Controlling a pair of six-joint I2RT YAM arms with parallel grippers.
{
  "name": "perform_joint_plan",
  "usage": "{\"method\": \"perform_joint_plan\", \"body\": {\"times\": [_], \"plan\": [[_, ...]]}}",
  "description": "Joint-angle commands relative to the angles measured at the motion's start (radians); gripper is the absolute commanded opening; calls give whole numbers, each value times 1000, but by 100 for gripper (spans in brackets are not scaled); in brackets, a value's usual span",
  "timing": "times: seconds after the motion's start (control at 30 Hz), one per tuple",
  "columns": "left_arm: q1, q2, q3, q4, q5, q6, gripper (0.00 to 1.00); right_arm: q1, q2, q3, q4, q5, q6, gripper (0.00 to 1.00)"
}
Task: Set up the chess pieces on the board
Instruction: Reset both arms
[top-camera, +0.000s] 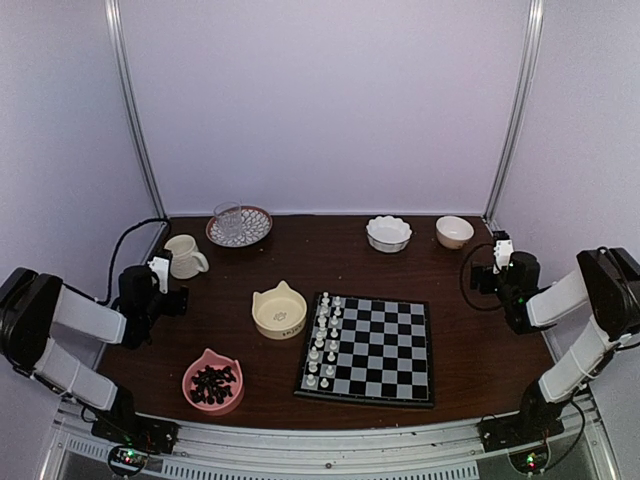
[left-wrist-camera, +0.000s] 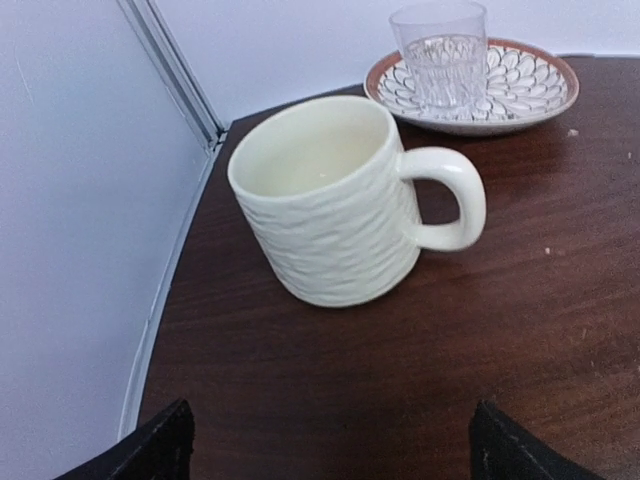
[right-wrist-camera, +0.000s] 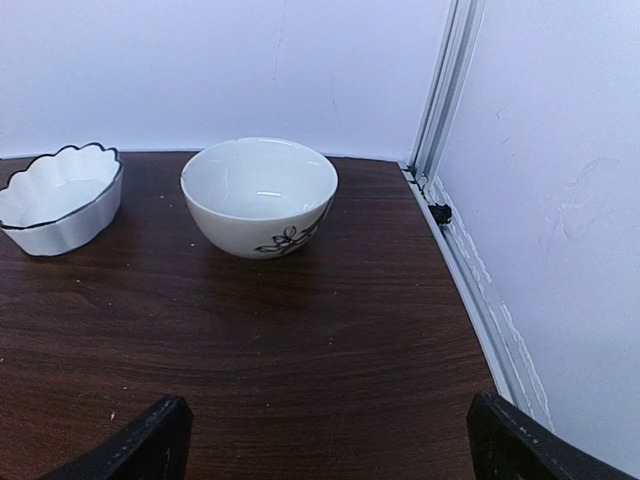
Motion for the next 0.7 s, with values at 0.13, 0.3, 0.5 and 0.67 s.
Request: {"method": "perform_joint_plan", "body": {"times": [0.13,0.3,0.5,0.67], "plan": [[143,165,47,228,322,-53,93,-4,-3,14,25,-9,7,100],[143,163,65,188,229,-75,98,-4,-2,15,25,-9,6,100],[143,168,67,199,233,-71,98,-4,-2,15,25,-8,5,99],[143,169,67,198,235,-72,98,-5,-3,16,25,-9,6,100]]}}
